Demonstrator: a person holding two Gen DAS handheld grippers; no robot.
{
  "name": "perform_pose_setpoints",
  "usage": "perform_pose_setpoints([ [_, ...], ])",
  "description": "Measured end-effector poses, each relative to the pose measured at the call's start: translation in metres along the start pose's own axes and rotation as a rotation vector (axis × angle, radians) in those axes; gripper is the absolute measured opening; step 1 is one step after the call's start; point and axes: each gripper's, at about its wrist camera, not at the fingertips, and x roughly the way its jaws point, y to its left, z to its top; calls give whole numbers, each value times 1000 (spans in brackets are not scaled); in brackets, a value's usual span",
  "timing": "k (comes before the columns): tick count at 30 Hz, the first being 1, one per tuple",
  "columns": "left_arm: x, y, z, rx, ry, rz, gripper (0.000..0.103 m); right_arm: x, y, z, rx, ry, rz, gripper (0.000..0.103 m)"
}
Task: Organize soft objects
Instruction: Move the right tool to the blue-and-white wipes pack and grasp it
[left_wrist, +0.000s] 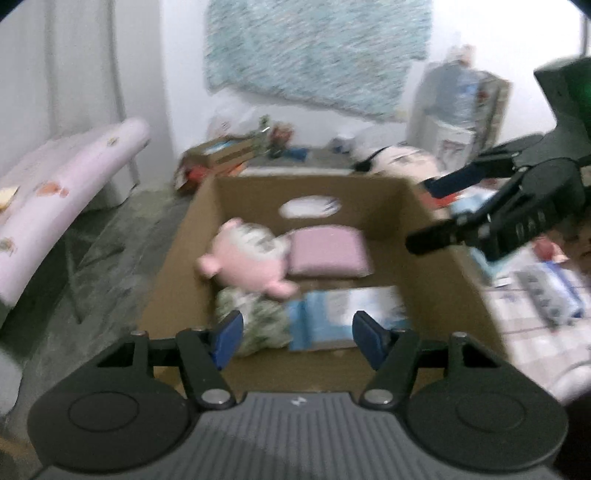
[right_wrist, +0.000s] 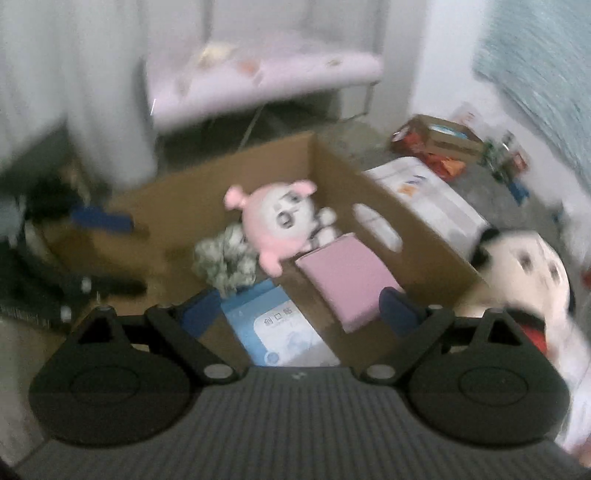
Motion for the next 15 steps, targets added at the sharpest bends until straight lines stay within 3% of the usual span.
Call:
perform_pose_setpoints([
  [4, -26, -40, 13, 63, -56, -71, 67, -71, -47, -51, 203, -207, 0, 93],
  [8, -38, -84, 24, 111, -60, -174, 67, -128, -87, -115, 406, -366, -76, 93],
  [12, -36, -134, 31, 173, -34, -282, 67, -164, -123, -184, 561, -431, -172, 93],
  [15, -28, -170, 31, 246, -18, -308, 67, -171, -142, -227, 614, -385, -234, 93],
])
